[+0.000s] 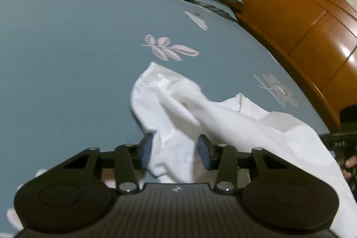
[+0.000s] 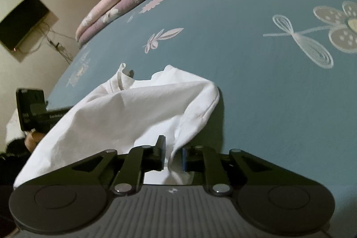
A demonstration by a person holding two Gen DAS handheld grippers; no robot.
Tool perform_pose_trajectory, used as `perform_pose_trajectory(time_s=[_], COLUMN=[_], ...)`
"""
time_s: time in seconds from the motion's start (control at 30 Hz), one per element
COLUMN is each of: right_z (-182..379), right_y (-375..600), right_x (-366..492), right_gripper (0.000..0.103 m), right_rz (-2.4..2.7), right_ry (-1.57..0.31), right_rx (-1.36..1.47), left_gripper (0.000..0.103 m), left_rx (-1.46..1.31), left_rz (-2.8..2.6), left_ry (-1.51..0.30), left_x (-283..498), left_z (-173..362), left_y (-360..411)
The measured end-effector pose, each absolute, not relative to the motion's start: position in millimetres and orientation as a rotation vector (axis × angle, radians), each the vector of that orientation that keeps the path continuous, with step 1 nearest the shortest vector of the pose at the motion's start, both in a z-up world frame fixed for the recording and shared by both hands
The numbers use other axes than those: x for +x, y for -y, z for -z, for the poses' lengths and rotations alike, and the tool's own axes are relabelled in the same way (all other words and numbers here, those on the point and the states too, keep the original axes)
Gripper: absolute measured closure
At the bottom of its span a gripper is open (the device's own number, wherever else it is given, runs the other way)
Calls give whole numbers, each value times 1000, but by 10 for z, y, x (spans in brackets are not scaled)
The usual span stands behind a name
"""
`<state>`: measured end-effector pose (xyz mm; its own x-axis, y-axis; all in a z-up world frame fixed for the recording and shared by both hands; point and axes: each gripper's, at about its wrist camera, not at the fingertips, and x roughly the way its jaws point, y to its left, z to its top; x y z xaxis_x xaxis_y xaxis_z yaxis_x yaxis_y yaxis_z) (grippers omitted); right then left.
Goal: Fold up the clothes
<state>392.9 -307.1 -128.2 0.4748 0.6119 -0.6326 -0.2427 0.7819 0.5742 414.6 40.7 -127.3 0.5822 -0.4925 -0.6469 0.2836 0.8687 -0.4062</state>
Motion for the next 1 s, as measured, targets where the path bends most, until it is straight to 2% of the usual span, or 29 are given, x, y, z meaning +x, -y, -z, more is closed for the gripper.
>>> perform_pose_trajectory(time_s=[0.23, 0.27, 0.3, 0.33, 0.4, 1.0], right_z=[1400, 1398, 1384, 1362, 1303, 480], right_y=[3088, 3075, 3057, 3035, 2981, 2760], right_x=[3800, 3800, 3794, 3784, 3765, 4273], right_gripper=[85, 88, 94, 98, 101, 102], right_rz=[-537, -529, -517, -504, -483, -263], right_ry=[-925, -921, -919, -919, -911, -746], right_rx=[528, 525, 505, 476, 410, -138], left_gripper=[67, 69, 84, 91, 98, 99], left_rx=[-223, -215, -208, -197, -169, 90], left_rz=[396, 387, 380, 370, 350, 220], left_ry=[-813, -817, -825, -835, -829, -702], left_x=[4158, 4190, 4202, 4213, 4164, 4221], left_z=[1291, 1287, 1279, 1275, 1235, 444], left_y=[-353, -314, -284, -263, -240, -404])
